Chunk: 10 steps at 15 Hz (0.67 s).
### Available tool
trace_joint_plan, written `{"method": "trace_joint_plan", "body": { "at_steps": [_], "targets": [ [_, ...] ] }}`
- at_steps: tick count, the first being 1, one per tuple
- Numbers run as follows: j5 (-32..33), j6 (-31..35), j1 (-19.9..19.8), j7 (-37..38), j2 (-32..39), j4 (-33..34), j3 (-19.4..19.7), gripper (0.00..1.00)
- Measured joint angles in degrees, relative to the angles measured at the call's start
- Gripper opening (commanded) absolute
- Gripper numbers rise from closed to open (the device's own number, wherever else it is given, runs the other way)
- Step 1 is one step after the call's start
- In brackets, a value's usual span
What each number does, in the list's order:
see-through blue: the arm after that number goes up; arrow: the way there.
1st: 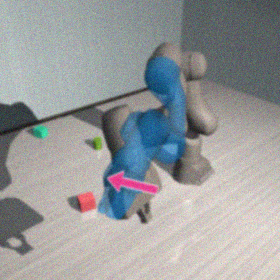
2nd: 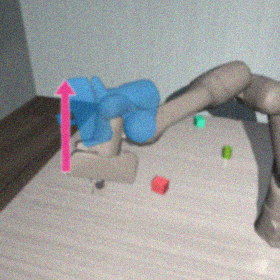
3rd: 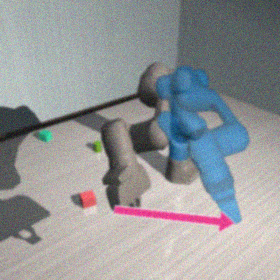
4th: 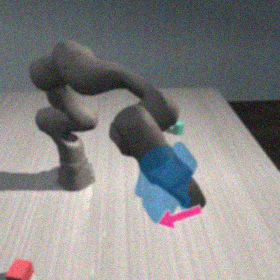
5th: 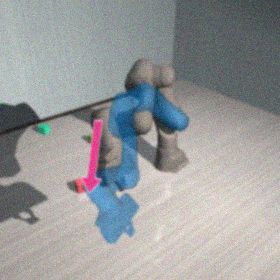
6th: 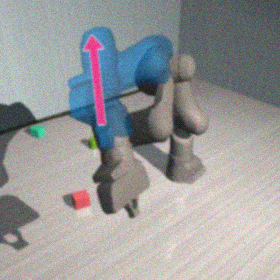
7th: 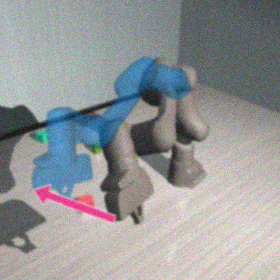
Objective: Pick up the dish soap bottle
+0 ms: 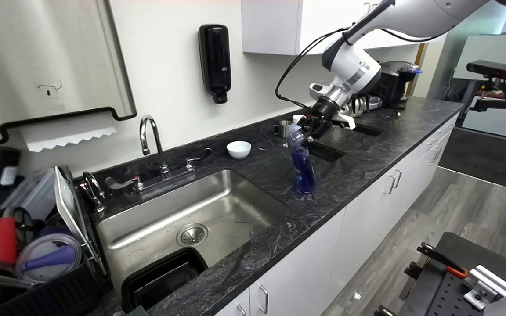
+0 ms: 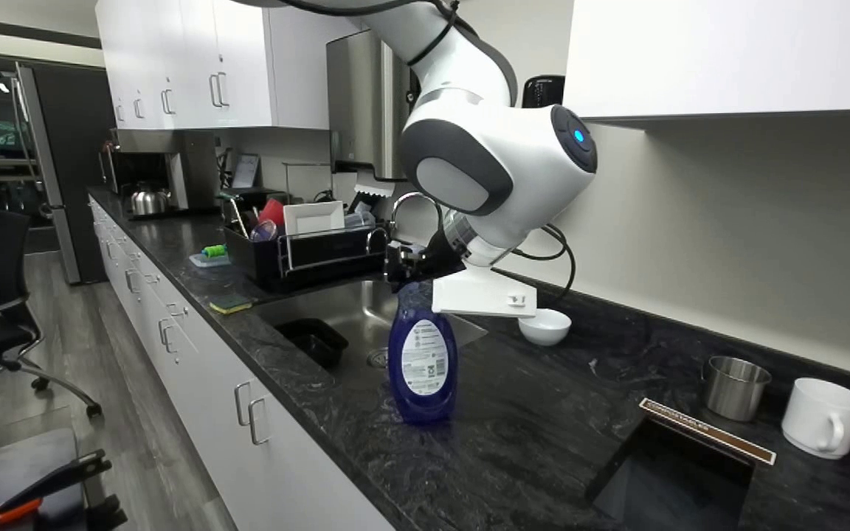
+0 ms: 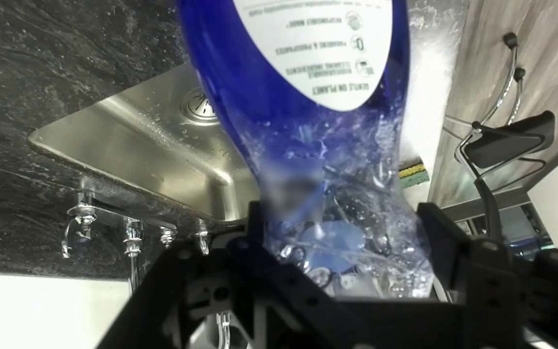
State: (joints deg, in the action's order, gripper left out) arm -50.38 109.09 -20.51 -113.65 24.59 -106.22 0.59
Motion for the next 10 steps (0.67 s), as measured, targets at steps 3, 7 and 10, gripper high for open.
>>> {"method": "trace_joint_plan", "body": {
  "at_steps": [3,7,10],
  "targets": [
    [-1.4,-3.75,-0.48,-1.17,0.46,0.64,2.16,0.52],
    [-2.7,-6.84,-0.97,-2.28,1.84,2.01,4.16,0.52],
    [-3.96,-8.89,-1.67,-4.12,3.11,3.18,5.17,0.52]
  ]
}}
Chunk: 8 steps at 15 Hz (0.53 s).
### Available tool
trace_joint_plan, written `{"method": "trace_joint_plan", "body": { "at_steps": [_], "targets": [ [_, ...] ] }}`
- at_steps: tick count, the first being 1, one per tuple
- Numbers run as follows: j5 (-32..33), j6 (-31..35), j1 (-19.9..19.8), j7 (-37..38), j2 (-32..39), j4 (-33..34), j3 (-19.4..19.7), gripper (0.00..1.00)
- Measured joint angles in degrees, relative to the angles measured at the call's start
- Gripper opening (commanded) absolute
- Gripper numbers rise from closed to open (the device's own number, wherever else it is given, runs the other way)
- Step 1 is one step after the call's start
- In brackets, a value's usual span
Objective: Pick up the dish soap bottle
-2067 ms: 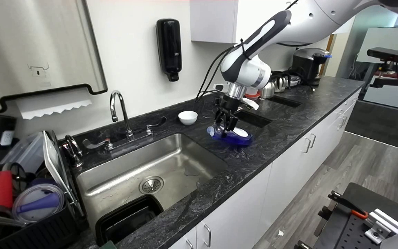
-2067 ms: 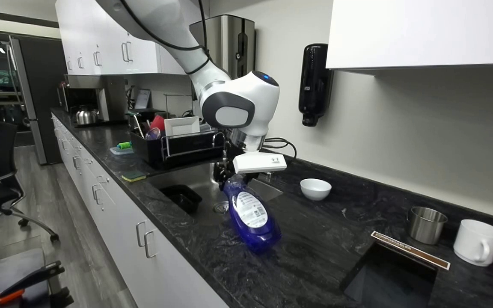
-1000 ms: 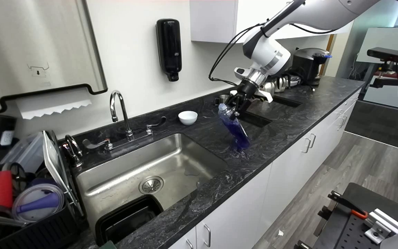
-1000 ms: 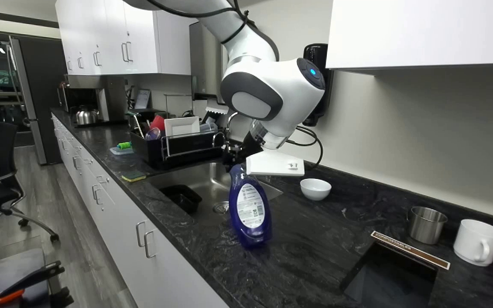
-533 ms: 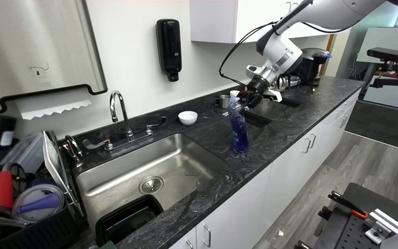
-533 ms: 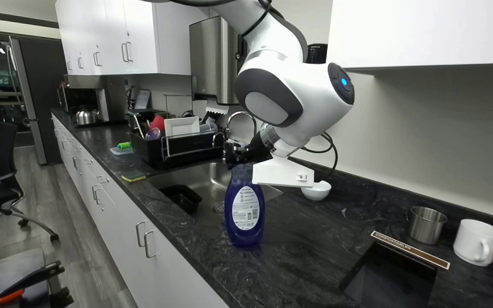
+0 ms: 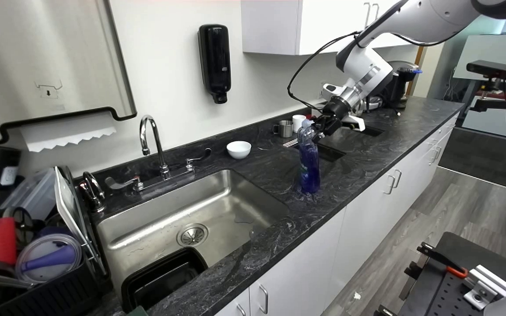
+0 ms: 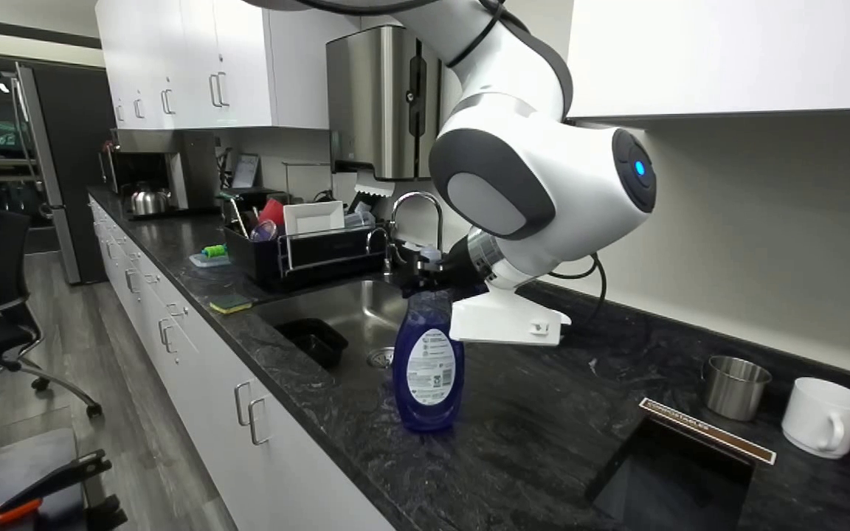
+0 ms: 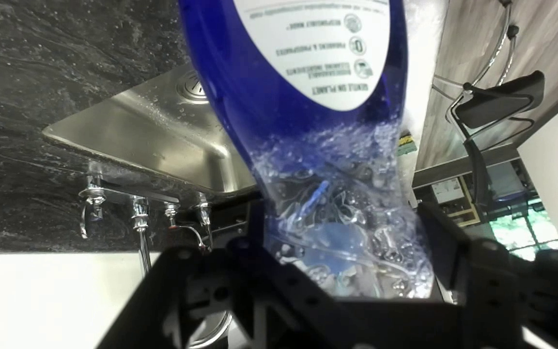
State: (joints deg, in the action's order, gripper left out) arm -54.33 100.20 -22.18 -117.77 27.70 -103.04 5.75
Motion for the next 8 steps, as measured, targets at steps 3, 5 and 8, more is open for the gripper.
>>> {"method": "trace_joint_plan", "body": {
  "at_steps": [3,5,8],
  "targets": [
    [-1.18,-2.76,-1.19,-2.51,1.52,1.2,0.61,0.52],
    [-1.43,-4.54,-1.83,-4.0,2.56,1.99,0.91,0.52],
    [-1.47,-6.58,-2.43,-5.8,3.78,2.99,1.08,0.52]
  ]
}}
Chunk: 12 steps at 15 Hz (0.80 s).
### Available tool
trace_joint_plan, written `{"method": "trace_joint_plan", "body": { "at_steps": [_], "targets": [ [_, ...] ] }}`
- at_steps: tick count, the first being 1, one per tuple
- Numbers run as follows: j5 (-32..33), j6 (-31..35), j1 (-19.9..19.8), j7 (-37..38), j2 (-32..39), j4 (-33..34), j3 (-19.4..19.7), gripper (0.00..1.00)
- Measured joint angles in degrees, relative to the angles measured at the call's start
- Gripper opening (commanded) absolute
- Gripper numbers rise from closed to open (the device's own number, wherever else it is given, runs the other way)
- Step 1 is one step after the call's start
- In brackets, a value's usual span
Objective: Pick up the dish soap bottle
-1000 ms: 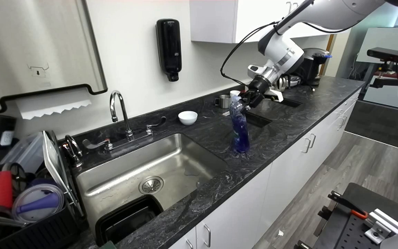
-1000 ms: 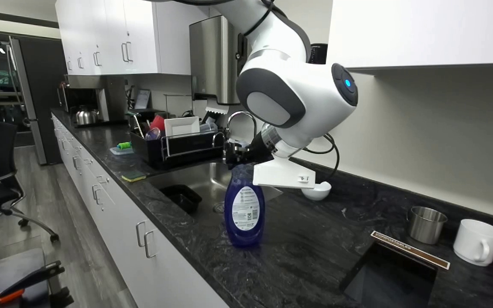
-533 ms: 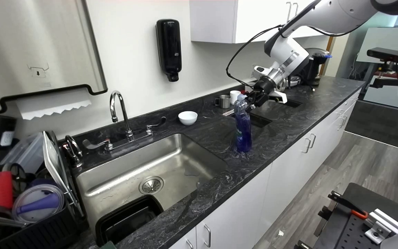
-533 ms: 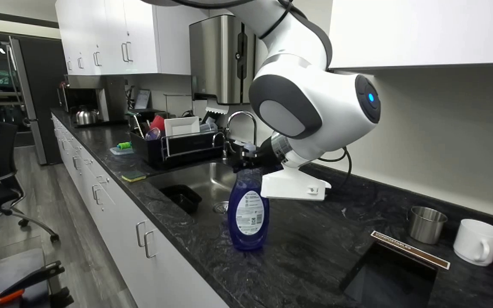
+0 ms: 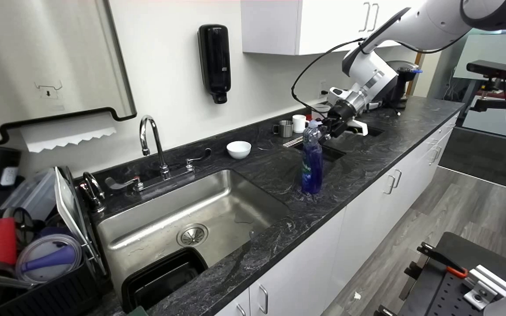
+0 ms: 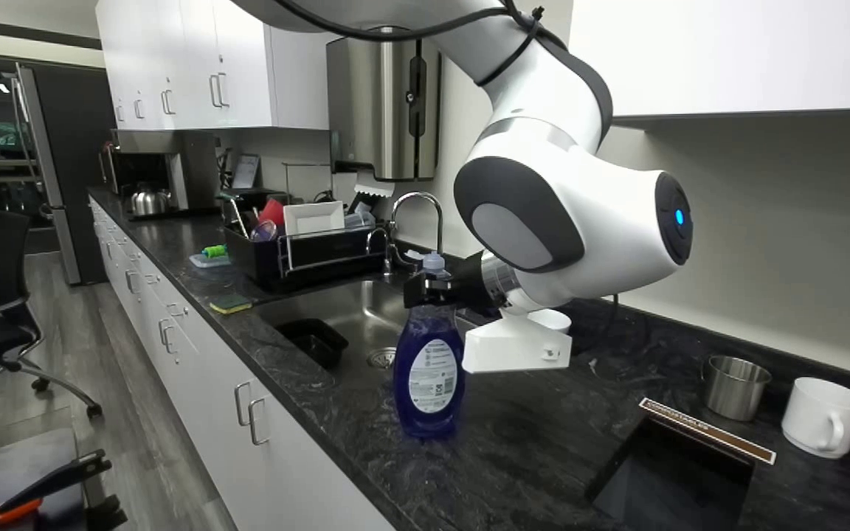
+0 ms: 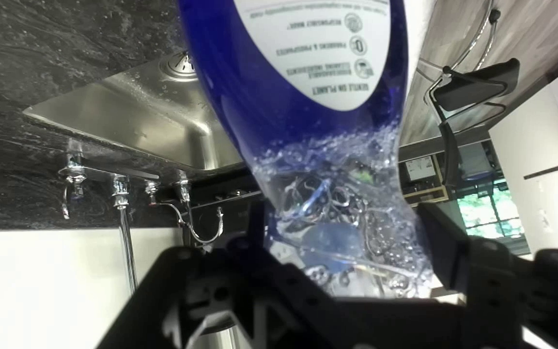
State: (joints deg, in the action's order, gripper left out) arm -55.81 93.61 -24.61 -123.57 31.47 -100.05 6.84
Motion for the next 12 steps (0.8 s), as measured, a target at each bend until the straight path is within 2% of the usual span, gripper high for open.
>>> {"method": "trace_joint_plan", "body": {
  "at_steps": [12],
  "targets": [
    [-0.2,-2.14,-0.49,-2.88,1.13,1.03,0.27,0.52]
  ]
}}
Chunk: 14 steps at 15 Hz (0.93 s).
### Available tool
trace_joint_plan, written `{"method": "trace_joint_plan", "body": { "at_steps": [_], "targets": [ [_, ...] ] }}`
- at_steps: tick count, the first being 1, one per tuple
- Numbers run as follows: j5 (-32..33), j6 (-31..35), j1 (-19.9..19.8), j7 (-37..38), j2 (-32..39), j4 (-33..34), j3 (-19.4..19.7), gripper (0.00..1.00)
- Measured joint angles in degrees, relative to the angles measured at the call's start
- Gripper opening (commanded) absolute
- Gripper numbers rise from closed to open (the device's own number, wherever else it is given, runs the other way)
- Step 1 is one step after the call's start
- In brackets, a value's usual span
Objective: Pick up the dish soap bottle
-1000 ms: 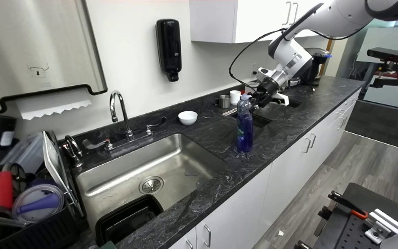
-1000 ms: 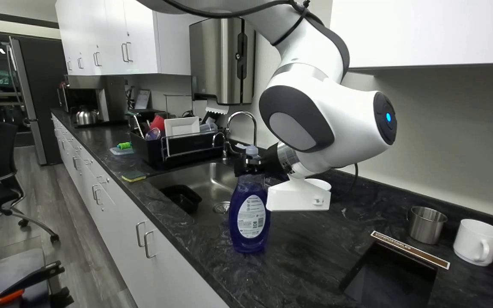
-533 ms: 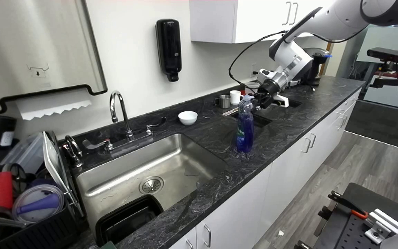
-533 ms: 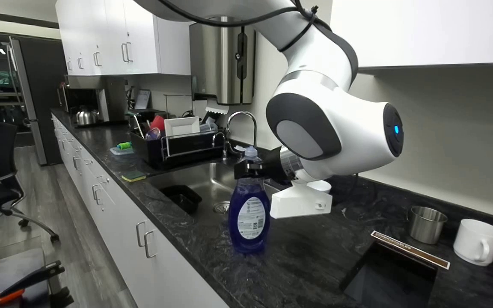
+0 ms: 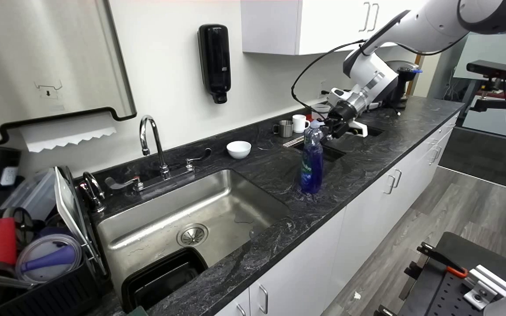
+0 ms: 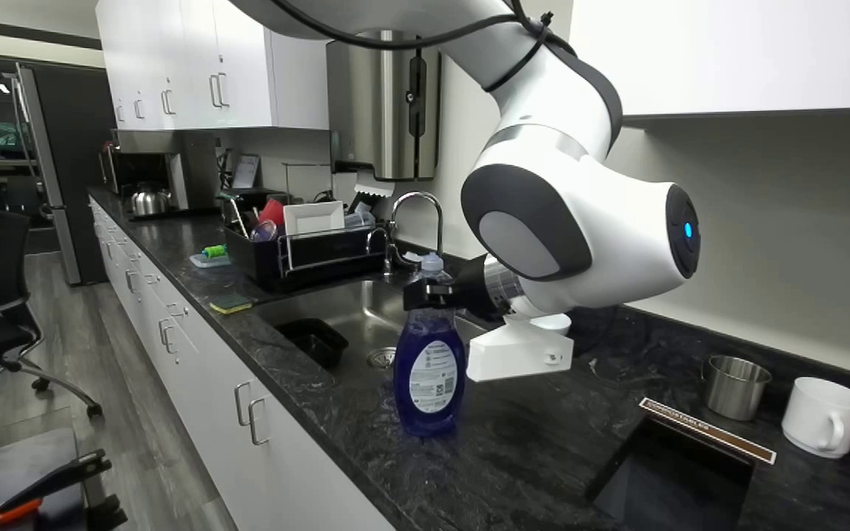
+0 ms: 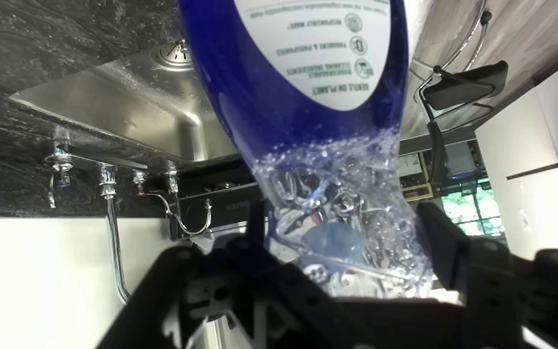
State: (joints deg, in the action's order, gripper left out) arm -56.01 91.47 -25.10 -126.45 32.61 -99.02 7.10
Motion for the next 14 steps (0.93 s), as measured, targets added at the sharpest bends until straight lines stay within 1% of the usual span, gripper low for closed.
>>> {"method": "trace_joint_plan", "body": {
  "at_steps": [3,4,5,7,8,9,14],
  "targets": [
    [-0.45,-0.77,-0.48,-0.02,0.53,0.43,0.08,0.52],
    [-0.78,-1.33,-0.76,-0.03,0.93,0.81,0.11,0.68],
    [-1.06,-1.76,-1.02,-0.03,1.27,1.08,0.13,0.87],
    [-1.5,-2.45,-1.47,-0.03,1.78,1.52,0.19,0.93],
    [-1.7,-2.76,-1.62,-0.03,2.0,1.73,0.22,0.99],
    [-1.77,-3.15,-1.7,-0.03,2.24,2.02,0.26,1.0],
    [-3.24,-7.25,-2.22,-0.03,2.31,3.99,0.52,1.0]
  ]
}}
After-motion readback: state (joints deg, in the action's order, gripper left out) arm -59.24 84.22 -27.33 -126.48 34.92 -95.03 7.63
